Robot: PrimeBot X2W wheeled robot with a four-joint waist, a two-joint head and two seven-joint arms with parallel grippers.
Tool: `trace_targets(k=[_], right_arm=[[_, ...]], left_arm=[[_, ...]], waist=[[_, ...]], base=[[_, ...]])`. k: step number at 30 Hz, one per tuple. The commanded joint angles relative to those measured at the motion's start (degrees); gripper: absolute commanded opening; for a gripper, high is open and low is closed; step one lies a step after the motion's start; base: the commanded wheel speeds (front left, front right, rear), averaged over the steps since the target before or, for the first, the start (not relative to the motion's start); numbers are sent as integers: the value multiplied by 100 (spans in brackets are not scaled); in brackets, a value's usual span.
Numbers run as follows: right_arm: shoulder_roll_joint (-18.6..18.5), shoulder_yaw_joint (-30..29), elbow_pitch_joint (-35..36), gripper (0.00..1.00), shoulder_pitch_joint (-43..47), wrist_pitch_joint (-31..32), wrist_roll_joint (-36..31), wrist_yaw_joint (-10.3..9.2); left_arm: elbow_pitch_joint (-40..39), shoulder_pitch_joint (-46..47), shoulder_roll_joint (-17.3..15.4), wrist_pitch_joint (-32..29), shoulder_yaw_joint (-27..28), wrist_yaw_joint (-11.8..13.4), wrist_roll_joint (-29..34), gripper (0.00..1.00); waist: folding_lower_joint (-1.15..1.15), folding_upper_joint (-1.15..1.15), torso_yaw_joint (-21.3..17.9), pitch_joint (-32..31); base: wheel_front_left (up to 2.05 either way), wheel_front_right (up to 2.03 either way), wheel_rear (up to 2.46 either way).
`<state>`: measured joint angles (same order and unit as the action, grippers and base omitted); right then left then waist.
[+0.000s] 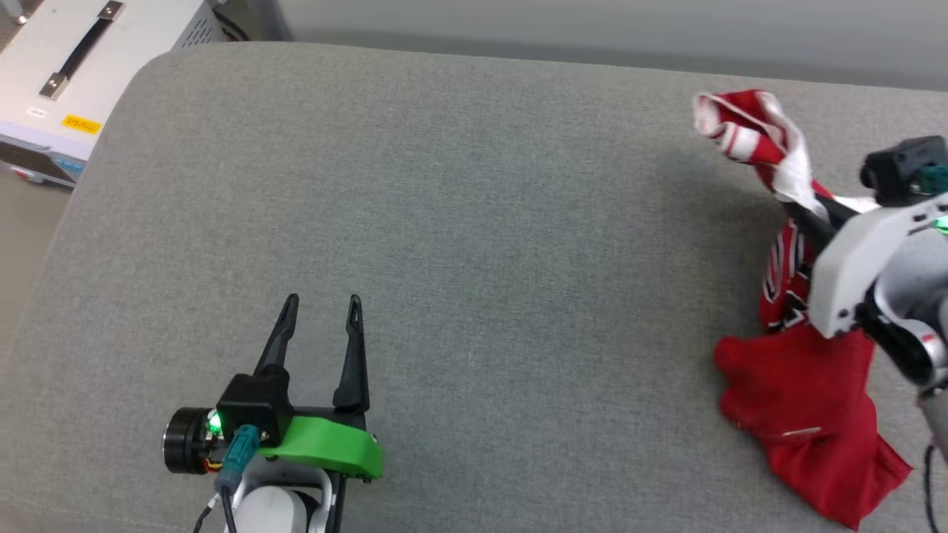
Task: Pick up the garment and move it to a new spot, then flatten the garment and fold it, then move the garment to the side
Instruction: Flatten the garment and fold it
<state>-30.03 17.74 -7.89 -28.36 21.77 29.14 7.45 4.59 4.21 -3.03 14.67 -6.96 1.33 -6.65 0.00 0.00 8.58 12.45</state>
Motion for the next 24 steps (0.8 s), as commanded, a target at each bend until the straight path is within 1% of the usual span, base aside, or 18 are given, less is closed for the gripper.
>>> trace_targets(k=[1, 4, 7, 11, 14, 16, 19, 22, 23, 24], right_arm=[[145, 160, 31, 0, -203, 8, -60, 3], [421, 676, -90, 0, -506, -29, -126, 3], [690, 1237, -369, 0, -733, -108, -125, 3], [999, 2139, -941, 0, -926, -309, -156, 3], [1226, 2896, -1366, 0, -889, -444, -43, 3], [1320, 3350, -1606, 0, -831, -504, 64, 3], [1408, 3818, -1930, 0, -773, -645, 272, 3], [1449, 4087, -2154, 1, -799, -800, 435, 3], [1458, 4141, -2218, 45, -824, -874, 493, 3], [1454, 4168, -2253, 100, -857, -955, 518, 3]], left_arm=[[0, -7, 15, 33, 8, 36, -75, 100], [5, 24, 15, 33, 1, 57, -98, 100], [5, 35, 15, 33, -20, 82, -126, 100], [26, 65, 15, 33, -60, 110, -168, 100], [42, 76, 15, 33, -85, 133, -193, 100], [47, 71, 15, 33, -98, 147, -200, 100], [68, 56, 15, 33, -92, 162, -202, 100], [92, 40, 15, 33, -77, 165, -190, 100], [103, 34, 15, 33, -69, 163, -181, 100], [111, 27, 15, 33, -65, 159, -173, 100]], waist=[[0, 0, 119, 62], [0, 0, 229, 123], [0, 0, 315, 175], [0, 0, 399, 231], [0, 0, 434, 250], [0, 0, 440, 244], [0, 0, 420, 212], [0, 0, 368, 163], [0, 0, 340, 132], [0, 0, 324, 109]], base=[[0, 0, 0], [0, 0, 0], [0, 0, 0], [0, 0, 0], [0, 0, 0], [0, 0, 0], [0, 0, 0], [0, 0, 0], [0, 0, 0], [0, 0, 0]])
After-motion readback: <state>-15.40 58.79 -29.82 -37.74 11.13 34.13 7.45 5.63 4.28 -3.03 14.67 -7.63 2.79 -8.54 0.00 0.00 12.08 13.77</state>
